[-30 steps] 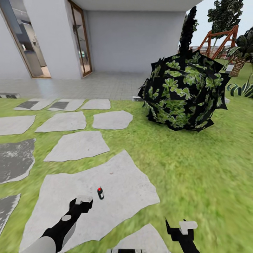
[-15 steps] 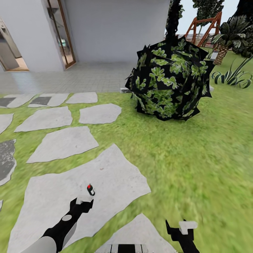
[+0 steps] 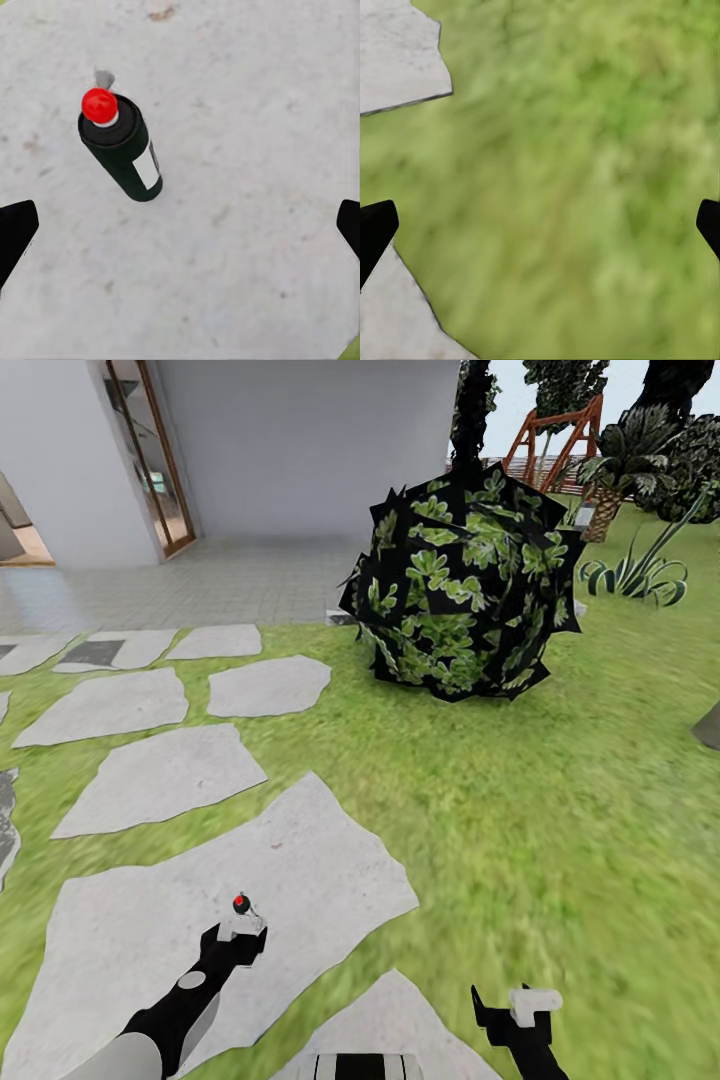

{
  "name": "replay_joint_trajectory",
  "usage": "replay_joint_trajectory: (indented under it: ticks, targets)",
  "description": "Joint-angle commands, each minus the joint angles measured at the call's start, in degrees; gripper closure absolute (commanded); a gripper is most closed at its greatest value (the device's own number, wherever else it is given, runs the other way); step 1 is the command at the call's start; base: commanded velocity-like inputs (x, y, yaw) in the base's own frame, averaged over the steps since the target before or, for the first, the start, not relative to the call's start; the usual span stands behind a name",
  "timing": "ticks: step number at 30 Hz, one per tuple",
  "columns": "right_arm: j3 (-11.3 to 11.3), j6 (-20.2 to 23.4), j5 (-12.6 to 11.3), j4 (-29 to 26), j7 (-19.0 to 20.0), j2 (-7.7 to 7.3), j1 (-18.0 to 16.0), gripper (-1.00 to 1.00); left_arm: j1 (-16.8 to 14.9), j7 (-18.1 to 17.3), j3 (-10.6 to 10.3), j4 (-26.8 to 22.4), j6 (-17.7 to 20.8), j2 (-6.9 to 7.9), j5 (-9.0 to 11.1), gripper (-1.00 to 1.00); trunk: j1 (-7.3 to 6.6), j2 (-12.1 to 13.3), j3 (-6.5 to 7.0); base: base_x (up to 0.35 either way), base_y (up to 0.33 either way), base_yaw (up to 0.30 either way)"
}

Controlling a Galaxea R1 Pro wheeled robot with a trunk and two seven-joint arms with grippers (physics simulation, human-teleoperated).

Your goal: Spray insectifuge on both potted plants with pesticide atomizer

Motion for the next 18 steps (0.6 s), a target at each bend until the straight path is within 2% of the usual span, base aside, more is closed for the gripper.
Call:
replay_joint_trajectory:
  ticks: [1, 3, 7, 13, 18]
  targets:
    - [0.0, -0.2, 0.0, 0.0, 0.0, -0.01, 0.0, -1.00, 0.0, 0.0, 0.0, 0.0, -0.2, 0.01, 0.0, -1.00, 0.01, 0.0, -0.04, 0.251, 0.000, -0.003]
    - [0.0, -0.2, 0.0, 0.0, 0.0, -0.01, 0.0, -1.00, 0.0, 0.0, -0.1, 0.0, -0.2, 0.05, 2.3, -1.00, 0.01, 0.0, -0.04, 0.185, 0.000, -0.001]
    - [0.0, -0.2, 0.0, 0.0, 0.0, -0.01, 0.0, -1.00, 0.0, 0.0, -0.1, 0.1, -0.3, 0.14, 4.1, -1.00, 0.01, 0.0, -0.04, 0.067, 0.000, 0.000]
    - [0.1, -0.2, 0.0, 0.0, -0.1, -0.01, 0.0, -1.00, 0.0, 0.0, -0.1, 0.1, -0.3, 0.24, 4.8, -1.00, 0.01, 0.0, -0.04, 0.014, 0.000, 0.028]
    - [0.1, -0.2, 0.0, 0.0, -0.2, -0.01, 0.0, -1.00, 0.0, 0.0, -0.2, 0.1, -0.3, 0.22, 4.9, -1.00, 0.01, 0.0, -0.04, 0.002, 0.000, 0.193]
